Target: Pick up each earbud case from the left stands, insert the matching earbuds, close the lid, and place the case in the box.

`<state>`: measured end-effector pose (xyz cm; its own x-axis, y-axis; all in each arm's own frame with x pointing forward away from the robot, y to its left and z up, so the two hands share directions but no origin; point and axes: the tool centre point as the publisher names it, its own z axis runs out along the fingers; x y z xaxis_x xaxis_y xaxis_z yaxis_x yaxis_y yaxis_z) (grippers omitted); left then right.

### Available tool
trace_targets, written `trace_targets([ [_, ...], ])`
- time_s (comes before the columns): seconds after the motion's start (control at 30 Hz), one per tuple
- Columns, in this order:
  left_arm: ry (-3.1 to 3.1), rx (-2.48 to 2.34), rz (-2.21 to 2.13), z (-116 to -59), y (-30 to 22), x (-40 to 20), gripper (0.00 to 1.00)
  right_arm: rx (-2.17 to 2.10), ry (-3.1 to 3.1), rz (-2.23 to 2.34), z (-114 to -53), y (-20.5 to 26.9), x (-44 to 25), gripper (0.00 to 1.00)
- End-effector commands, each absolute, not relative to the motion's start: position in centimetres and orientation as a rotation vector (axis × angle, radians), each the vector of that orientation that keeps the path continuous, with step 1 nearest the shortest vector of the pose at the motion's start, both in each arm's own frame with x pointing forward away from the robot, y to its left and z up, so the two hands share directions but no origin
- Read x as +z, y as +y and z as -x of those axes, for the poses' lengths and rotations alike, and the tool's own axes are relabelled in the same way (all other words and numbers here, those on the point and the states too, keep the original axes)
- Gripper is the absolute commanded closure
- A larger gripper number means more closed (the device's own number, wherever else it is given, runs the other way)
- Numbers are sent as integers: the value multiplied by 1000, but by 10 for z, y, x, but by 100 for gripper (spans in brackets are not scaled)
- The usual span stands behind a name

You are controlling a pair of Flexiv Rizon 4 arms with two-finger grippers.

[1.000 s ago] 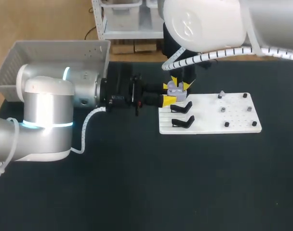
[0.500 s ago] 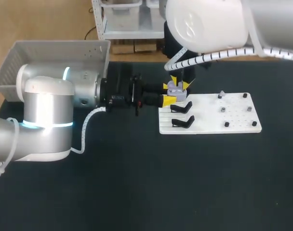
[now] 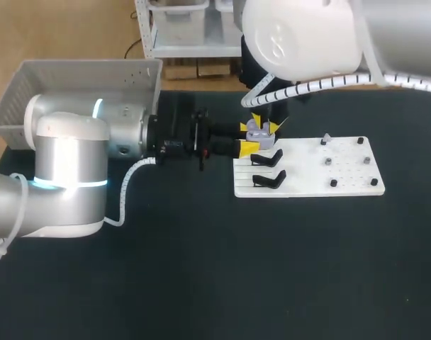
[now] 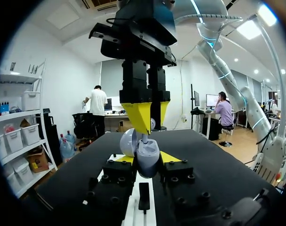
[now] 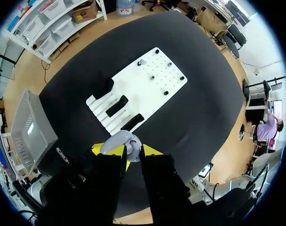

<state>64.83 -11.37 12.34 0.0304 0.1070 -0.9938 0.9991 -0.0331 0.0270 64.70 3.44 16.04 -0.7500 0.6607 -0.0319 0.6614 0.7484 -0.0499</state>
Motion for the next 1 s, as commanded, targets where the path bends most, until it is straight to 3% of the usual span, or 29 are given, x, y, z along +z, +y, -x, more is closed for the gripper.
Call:
trace_targets([
  [0.03, 1250, -1154, -1320, -647, -113, 123, 100, -99, 2923, -1105, -647, 35, 159, 100],
  [0.27, 1250, -1154, -1320, -647, -113, 123, 100, -100, 2936, -1103, -648, 33, 155, 100],
  [0.3, 1250, -1154, -1320, -647, -113, 123, 100, -83, 2941, -1096, -648, 33, 155, 90],
  [0.33, 1250, -1154, -1320, -647, -113, 123, 100, -73, 2941, -1095, -647, 33, 155, 65],
  [0.37, 1250, -1154, -1320, -647, -113, 123, 100, -73, 2940, -1095, -646, 33, 155, 54],
  [0.47, 1250, -1154, -1320, -647, -113, 123, 100, -31, 2946, -1077, -638, 32, 159, 45],
  [0.5, 1250, -1154, -1320, -647, -113, 123, 100, -17, 2947, -1064, -635, 31, 160, 31],
  [0.67, 1250, -1154, -1320, -647, -113, 123, 100, 131, 2938, -923, -610, 25, 172, 31],
  [0.73, 1250, -1154, -1320, -647, -113, 123, 100, 195, 2898, -787, -602, 17, 175, 26],
  [0.83, 1250, -1154, -1320, -647, -113, 123, 100, 238, 2815, -652, -596, -1, 175, 37],
  [0.93, 1250, -1154, -1320, -647, -113, 123, 100, 264, 2727, -627, -596, -23, 172, 25],
  [0.97, 1250, -1154, -1320, -647, -113, 123, 100, 274, 2698, -611, -596, -29, 171, 9],
  [1.0, 1250, -1154, -1320, -647, -113, 123, 100, 288, 2674, -609, -597, -35, 170, 7],
])
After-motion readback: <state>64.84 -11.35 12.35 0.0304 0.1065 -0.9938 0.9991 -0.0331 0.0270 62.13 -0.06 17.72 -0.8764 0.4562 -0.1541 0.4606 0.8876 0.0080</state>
